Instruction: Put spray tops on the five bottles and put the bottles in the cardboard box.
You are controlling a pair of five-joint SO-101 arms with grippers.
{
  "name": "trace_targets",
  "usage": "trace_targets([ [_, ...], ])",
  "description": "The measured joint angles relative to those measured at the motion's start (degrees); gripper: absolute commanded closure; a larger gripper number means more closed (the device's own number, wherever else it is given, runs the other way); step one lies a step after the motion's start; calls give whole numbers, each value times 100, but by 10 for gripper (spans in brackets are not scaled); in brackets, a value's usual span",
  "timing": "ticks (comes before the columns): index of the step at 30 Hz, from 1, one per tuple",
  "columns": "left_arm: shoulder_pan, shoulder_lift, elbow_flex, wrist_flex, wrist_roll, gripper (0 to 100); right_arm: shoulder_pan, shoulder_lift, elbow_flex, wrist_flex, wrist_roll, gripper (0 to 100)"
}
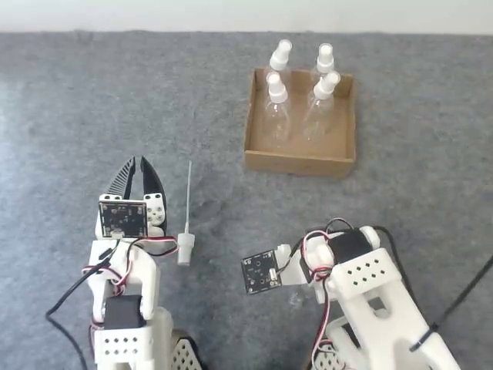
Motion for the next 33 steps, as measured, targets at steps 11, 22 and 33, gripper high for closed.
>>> trace_targets([
  [11, 0, 0, 0, 0, 0, 958, -18, 695, 88, -1011, -149, 660],
  [22, 0, 0, 0, 0, 0, 958, 18, 2075, -510, -1178, -229, 896],
  [33, 0, 0, 0, 0, 0, 958, -9, 2127, -747, -1152, -1741, 900],
])
